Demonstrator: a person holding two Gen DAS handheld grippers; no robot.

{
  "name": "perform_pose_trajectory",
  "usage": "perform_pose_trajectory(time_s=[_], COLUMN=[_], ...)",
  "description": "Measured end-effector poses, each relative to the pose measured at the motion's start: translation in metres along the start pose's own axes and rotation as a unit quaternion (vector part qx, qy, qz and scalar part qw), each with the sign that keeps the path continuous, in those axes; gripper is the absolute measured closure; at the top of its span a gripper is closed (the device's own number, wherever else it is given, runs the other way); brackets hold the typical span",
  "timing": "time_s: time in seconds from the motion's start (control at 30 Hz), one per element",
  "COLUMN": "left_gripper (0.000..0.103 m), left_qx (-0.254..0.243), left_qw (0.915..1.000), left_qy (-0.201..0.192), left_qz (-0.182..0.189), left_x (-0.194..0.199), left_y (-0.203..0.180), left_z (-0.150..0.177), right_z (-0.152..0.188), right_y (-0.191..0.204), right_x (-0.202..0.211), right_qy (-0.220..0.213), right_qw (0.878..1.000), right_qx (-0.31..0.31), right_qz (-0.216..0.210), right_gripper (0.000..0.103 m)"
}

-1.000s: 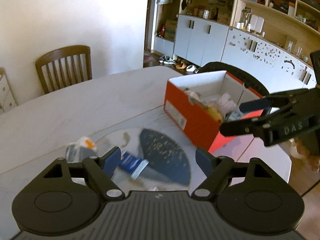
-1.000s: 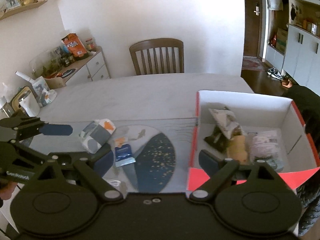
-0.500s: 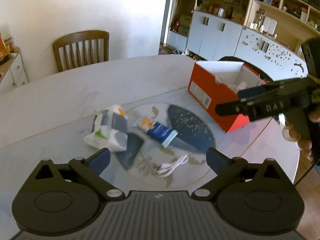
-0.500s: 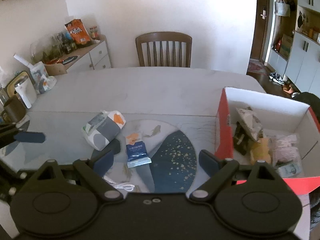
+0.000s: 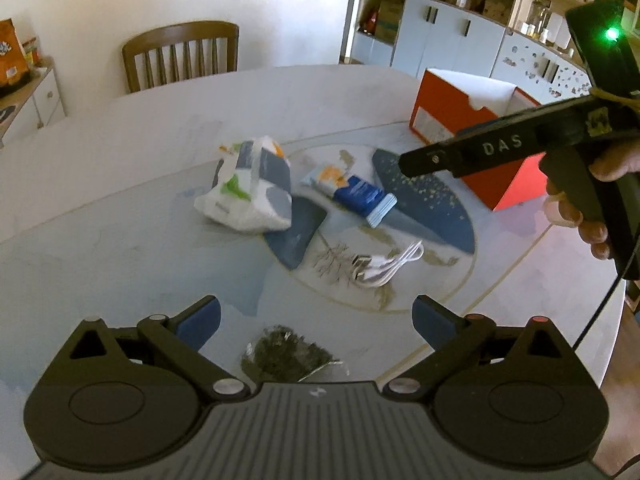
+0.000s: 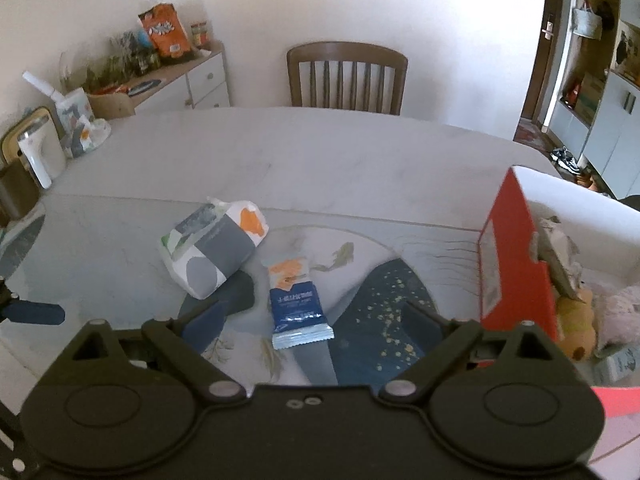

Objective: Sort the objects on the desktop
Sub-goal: 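Grasp the dark seaweed bag with the left gripper while the right gripper grasps the blue snack packet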

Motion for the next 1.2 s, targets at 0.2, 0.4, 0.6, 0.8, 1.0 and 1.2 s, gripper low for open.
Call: perform_pose_trajectory(time_s=[0.2,0.4,0.6,0.8,1.0,1.2], left_gripper=[0.001,0.001,0.001,0.001,0.001,0.007], left_qx=[-0.016,-0.020,-0.023,-0.034,-0.039,-0.036], left_qw=[0.9998,0.9995,0.9995,0.9987,0.9987,0.9990], left_qy=[0.011,0.022,0.018,0.001,0.001,0.005], left_qz=[0.002,-0.005,-0.014,-0.038,-0.032,-0.027], left_x=[-0.012,-0.024,-0.029,-0.032,-0.034,-0.035], left_y=[0.004,0.009,0.013,0.017,0.018,0.017], left_z=[0.014,0.024,0.028,0.029,0.032,0.035], right_z=[-0.001,-0.002,-0.004,-0.007,-0.007,-0.007], right_y=[0.005,0.008,0.008,0.010,0.012,0.009], right_x=[-0.020,-0.041,-0.064,-0.079,-0.088,-0.095], right_qy=[0.013,0.031,0.048,0.060,0.070,0.076], right_qw=[1.000,0.999,0.998,0.998,0.997,0.997], right_qx=[0.006,0.014,0.016,0.026,0.030,0.021], right_qz=[0.004,0.013,0.022,0.025,0.024,0.020], right_gripper=[0.008,0.009,0.013,0.017,0.024,0.028])
Point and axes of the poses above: each gripper's, at about its wrist camera, not at the fingertips, and x roughly against the way its jaws point, y to its left, z to its underside, the point moved 4 cm from there along -x, roughly the way its jaws point, and after that the axes turned 8 degrees about y, right-handed, at the moved point
